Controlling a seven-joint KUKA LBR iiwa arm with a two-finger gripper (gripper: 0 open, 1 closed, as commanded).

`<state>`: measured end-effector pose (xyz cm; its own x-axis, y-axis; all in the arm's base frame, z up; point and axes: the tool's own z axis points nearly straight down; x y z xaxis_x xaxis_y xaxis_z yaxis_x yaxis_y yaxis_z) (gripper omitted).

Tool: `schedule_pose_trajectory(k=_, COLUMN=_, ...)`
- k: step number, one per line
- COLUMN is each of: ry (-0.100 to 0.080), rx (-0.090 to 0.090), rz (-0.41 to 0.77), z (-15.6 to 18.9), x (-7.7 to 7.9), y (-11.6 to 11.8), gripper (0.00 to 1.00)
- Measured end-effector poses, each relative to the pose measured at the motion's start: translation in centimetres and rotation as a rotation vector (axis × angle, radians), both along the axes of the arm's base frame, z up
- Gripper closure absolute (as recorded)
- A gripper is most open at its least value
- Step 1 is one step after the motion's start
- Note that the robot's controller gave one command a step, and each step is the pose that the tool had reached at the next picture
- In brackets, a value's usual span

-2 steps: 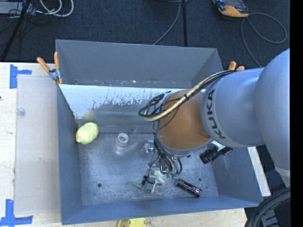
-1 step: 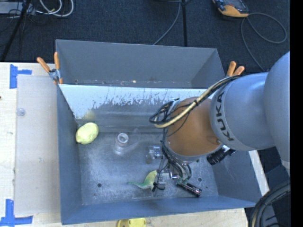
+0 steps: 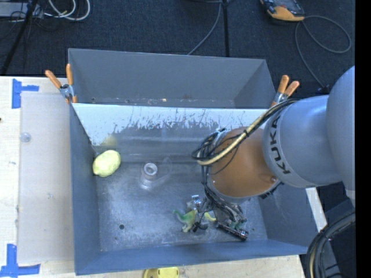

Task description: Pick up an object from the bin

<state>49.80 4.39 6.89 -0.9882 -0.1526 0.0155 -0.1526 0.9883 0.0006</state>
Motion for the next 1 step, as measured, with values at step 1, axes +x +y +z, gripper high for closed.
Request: schedule_pose_trajectory(k=1, ry=0.0, rx=0.0, rz=-0.001, z=0.0, x=0.0, y=-0.03, gripper=1.0)
